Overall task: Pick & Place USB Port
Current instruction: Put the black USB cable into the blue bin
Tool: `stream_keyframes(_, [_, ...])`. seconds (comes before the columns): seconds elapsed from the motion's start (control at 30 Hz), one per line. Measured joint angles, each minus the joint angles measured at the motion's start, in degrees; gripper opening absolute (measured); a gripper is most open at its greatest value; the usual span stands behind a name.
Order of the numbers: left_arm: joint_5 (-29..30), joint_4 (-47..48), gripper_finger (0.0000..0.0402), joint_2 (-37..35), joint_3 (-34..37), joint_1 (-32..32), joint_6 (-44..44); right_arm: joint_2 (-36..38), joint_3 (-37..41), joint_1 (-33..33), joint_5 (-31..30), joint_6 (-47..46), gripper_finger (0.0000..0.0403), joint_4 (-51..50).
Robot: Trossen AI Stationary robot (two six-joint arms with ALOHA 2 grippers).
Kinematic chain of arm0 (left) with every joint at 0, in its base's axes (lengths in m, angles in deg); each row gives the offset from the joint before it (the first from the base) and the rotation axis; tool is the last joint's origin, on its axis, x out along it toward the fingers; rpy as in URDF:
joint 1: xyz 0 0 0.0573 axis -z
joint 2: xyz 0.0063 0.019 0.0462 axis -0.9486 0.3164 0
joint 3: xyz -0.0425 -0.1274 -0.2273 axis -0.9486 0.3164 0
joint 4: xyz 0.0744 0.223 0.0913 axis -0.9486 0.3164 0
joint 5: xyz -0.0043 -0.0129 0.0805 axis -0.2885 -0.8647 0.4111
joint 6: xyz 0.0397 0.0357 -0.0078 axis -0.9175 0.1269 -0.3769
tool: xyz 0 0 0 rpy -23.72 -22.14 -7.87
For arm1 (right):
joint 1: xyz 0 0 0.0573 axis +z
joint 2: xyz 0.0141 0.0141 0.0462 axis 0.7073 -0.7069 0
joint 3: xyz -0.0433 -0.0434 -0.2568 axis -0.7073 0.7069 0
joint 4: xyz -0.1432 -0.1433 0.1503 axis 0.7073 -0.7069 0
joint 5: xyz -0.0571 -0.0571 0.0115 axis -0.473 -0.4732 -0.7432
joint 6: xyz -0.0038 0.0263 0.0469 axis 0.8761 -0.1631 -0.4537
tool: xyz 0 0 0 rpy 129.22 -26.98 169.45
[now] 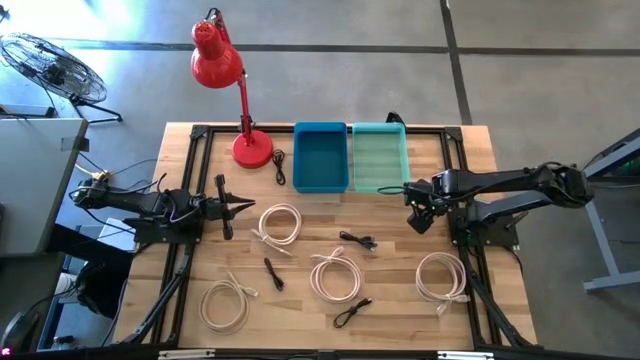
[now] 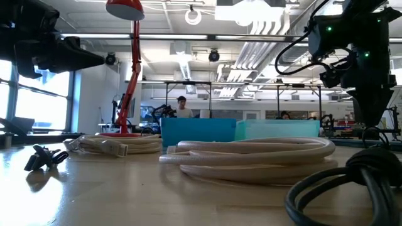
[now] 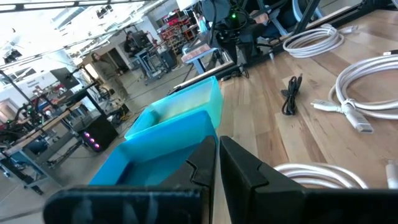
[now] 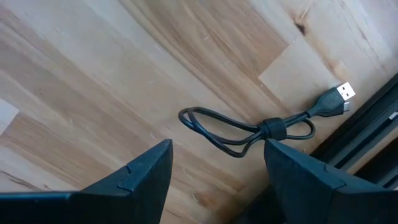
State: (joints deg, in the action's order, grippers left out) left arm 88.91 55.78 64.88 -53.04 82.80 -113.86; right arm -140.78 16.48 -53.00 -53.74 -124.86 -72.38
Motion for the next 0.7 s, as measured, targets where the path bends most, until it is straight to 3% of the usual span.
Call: stream_keyframes(0.7, [-2.2,0.3,0.0019,0.0,0.0,0.0,1.5,0.0,-0.1,0.0,0.1,-4.4,0.0245,0.0])
